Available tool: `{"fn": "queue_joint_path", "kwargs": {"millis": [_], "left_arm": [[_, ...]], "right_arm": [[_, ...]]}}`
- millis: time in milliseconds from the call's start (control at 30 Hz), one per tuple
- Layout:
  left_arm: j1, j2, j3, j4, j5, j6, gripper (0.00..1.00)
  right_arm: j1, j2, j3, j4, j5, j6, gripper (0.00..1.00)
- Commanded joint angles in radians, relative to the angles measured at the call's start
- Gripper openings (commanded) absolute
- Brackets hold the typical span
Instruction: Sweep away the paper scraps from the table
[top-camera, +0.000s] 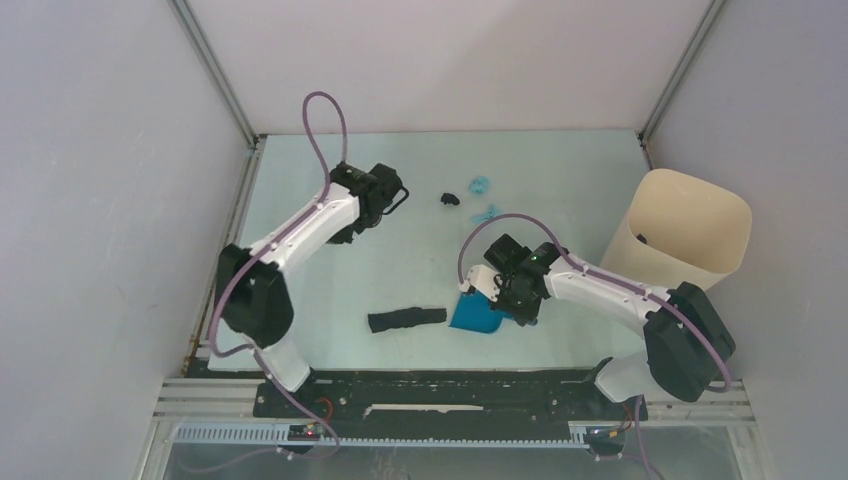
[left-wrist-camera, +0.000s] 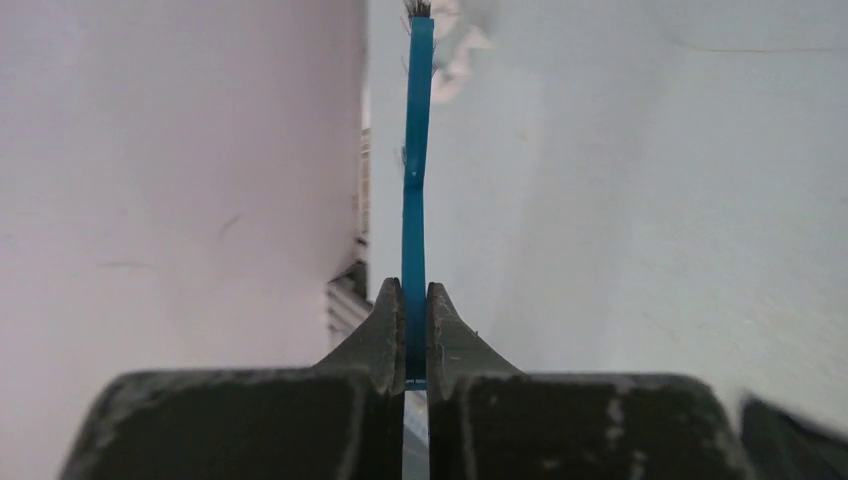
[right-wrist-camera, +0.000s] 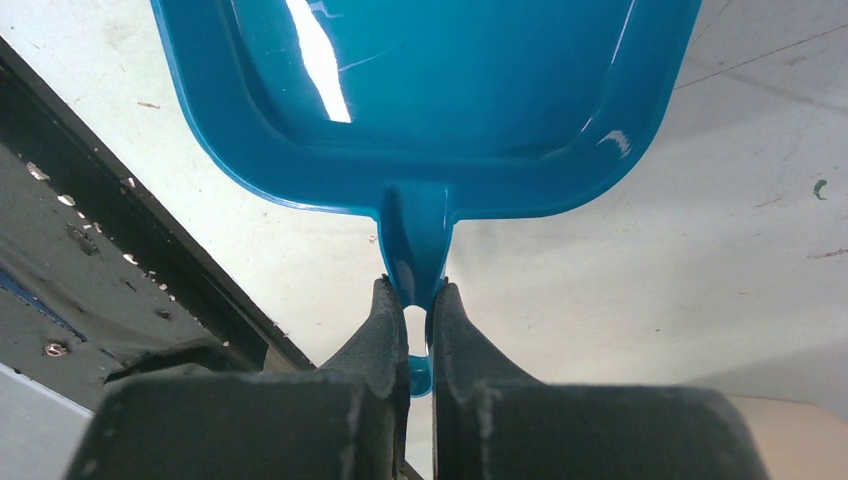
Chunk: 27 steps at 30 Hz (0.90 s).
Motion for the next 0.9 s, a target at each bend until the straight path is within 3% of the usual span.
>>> {"fn": "queue_joint_path", "kwargs": {"millis": [0,167,400,600,867], "left_arm": [[0.06,0.136,0.053,-0.024,-0.268,-0.032,0.0],[0.165,0.249,0.103,0.052,-0.329,-0.006,0.0],[0.308,0.335,0.11,0.233,-0.109,0.144,0.0],[0.313,0.383,0.089,0.246,0.078,0.132,0.0],[0.223,0.272,0.039,0.25,0.323,0.105,0.0]], "right_arm": [[0.013,-0.028,-0.008,0.02,-0.011,0.018,0.0],[0.018,-0.07,-0.014,0.029,-0.023,0.013,0.0],[0.027,-0.1,-0.034,0.028,-0.014,0.016,0.0],[0.027,-0.129,-0.046,0.022,-0.001,0.018,0.0],[0.027,-0.136,-0.071,0.005,0.034,0.01,0.0]]}}
